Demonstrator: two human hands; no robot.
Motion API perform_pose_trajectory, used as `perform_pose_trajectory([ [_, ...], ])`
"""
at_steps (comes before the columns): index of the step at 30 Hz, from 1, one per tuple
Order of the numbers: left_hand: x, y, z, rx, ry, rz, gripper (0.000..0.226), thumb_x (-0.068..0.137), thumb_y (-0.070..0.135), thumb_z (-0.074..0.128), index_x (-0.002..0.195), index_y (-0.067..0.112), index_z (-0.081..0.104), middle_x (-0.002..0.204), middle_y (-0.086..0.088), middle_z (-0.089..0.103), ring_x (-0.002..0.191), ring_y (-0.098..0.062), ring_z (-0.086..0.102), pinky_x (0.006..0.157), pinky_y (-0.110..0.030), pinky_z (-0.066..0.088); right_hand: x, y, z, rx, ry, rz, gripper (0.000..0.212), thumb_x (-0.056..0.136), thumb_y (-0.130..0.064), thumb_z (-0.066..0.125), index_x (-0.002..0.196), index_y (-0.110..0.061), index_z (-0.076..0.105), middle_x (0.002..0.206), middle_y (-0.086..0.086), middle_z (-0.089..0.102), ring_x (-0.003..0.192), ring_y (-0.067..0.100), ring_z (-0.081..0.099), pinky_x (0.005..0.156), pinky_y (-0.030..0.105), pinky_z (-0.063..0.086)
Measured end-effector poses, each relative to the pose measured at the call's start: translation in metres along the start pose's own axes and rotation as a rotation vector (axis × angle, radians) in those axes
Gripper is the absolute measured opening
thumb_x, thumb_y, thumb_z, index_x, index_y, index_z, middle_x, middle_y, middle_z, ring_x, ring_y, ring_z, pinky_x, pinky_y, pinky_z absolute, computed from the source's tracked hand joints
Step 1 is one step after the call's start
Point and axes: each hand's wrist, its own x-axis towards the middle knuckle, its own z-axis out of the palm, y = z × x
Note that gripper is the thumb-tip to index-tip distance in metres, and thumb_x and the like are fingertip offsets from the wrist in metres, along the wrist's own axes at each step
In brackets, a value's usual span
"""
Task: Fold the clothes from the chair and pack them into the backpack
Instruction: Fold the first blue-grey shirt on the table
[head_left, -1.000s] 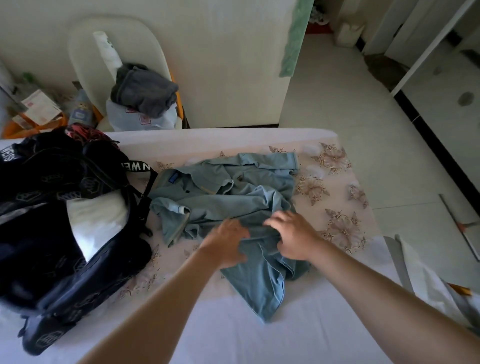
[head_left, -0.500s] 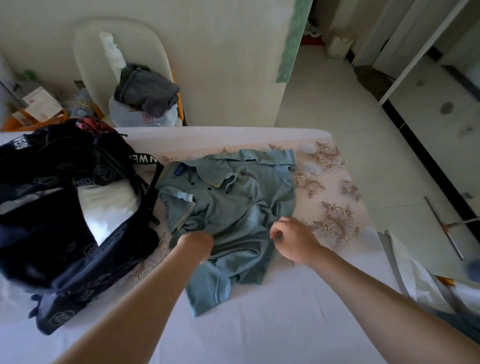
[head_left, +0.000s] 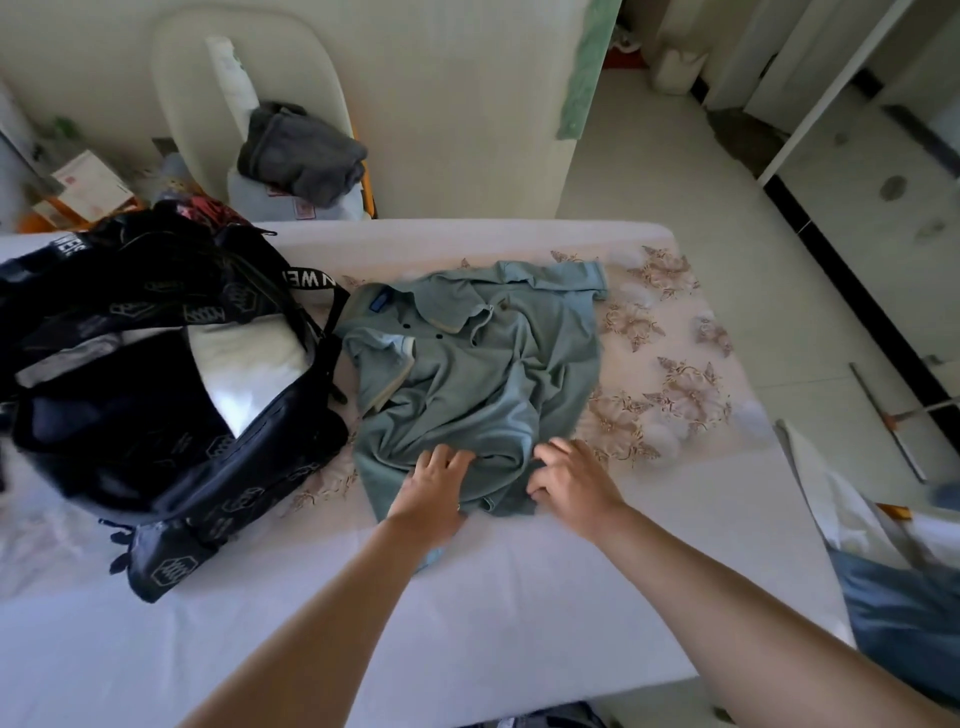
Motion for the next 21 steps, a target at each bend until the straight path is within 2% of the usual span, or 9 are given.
perform_pose_trajectory([
  [3, -0.005, -0.008, -0.008, -0.225, 0.067, 0.013, 0.062, 0.08, -0.005, 0.056, 0.132, 0.025, 0.046, 0.117, -0.004, 0.057, 0.108, -0.025, 0.056, 0.094, -0.04, 0.048, -0.001, -0.002, -0.004, 0.094, -0.038, 0.018, 0.004, 0.085, -0.012, 0.073, 0.085, -0.017, 0.075, 0.09, 0.0, 0.063, 0.088, 0.024, 0.061, 0.085, 0.039, 0.048],
  [5, -0.009, -0.014, -0.016, -0.281, 0.074, -0.004, 0.059, 0.08, -0.009, 0.046, 0.129, 0.024, 0.052, 0.101, -0.003, 0.065, 0.095, -0.024, 0.063, 0.086, -0.037, 0.052, -0.007, 0.001, -0.015, 0.197, -0.071, 0.099, 0.008, 0.092, -0.011, 0.061, 0.092, -0.018, 0.064, 0.083, 0.004, 0.063, 0.075, 0.026, 0.061, 0.068, 0.036, 0.048],
  [7, -0.011, -0.016, -0.022, -0.262, 0.067, -0.015, 0.063, 0.081, -0.011, 0.041, 0.133, 0.023, 0.052, 0.104, -0.002, 0.066, 0.097, -0.02, 0.063, 0.087, -0.033, 0.052, -0.016, 0.01, -0.033, 0.199, -0.079, 0.181, 0.011, 0.094, -0.011, 0.053, 0.096, -0.022, 0.055, 0.079, 0.004, 0.063, 0.07, 0.028, 0.06, 0.059, 0.036, 0.04],
  [9, -0.008, -0.013, -0.025, -0.231, 0.086, -0.004, 0.063, 0.083, -0.01, 0.045, 0.137, 0.022, 0.051, 0.119, -0.002, 0.061, 0.111, -0.02, 0.058, 0.095, -0.032, 0.049, -0.027, 0.024, -0.056, 0.014, -0.1, 0.168, 0.021, 0.09, -0.005, 0.05, 0.099, -0.022, 0.058, 0.085, 0.004, 0.066, 0.082, 0.028, 0.062, 0.068, 0.033, 0.033],
  [11, -0.005, -0.003, -0.025, -0.167, 0.125, 0.036, 0.057, 0.086, 0.001, 0.053, 0.138, 0.025, 0.05, 0.13, 0.0, 0.052, 0.124, -0.02, 0.046, 0.103, -0.036, 0.044, -0.036, 0.037, -0.079, -0.273, -0.256, 0.212, 0.03, 0.087, -0.001, 0.048, 0.099, -0.026, 0.06, 0.098, 0.003, 0.068, 0.105, 0.027, 0.058, 0.094, 0.035, 0.03],
  [13, -0.002, 0.012, -0.02, -0.114, 0.135, 0.078, 0.053, 0.089, 0.022, 0.059, 0.139, 0.029, 0.047, 0.136, 0.003, 0.046, 0.13, -0.02, 0.039, 0.106, -0.037, 0.04, -0.044, 0.047, -0.093, -0.532, -0.482, 0.367, 0.032, 0.088, -0.007, 0.053, 0.103, -0.033, 0.063, 0.12, 0.004, 0.066, 0.132, 0.028, 0.044, 0.116, 0.049, 0.013],
  [15, -0.001, 0.029, -0.012, -0.095, 0.055, 0.078, 0.069, 0.084, 0.045, 0.063, 0.146, 0.032, 0.037, 0.148, 0.005, 0.036, 0.136, -0.021, 0.033, 0.11, -0.039, 0.036, -0.05, 0.055, -0.093, -0.625, -0.61, 0.479, 0.034, 0.089, -0.017, 0.057, 0.12, -0.029, 0.064, 0.138, 0.008, 0.054, 0.141, 0.032, 0.031, 0.118, 0.058, 0.006],
  [18, -0.002, 0.046, 0.006, 0.096, -0.084, 0.073, 0.105, 0.069, 0.067, 0.068, 0.154, 0.036, 0.016, 0.16, 0.004, 0.013, 0.146, -0.025, 0.015, 0.117, -0.045, 0.023, -0.056, 0.058, -0.076, -0.407, -0.477, 0.377, 0.04, 0.087, -0.025, 0.058, 0.126, -0.031, 0.06, 0.137, 0.004, 0.048, 0.135, 0.028, 0.036, 0.115, 0.045, 0.022],
  [21, 0.0, 0.048, 0.025, 0.267, -0.07, 0.055, 0.098, 0.072, 0.065, 0.069, 0.153, 0.04, 0.02, 0.16, 0.001, 0.01, 0.147, -0.029, 0.009, 0.118, -0.047, 0.018, -0.058, 0.049, -0.053, -0.031, -0.416, 0.263, 0.068, 0.08, -0.039, 0.065, 0.144, -0.03, 0.044, 0.159, 0.005, 0.029, 0.143, 0.027, 0.031, 0.115, 0.034, 0.028],
])
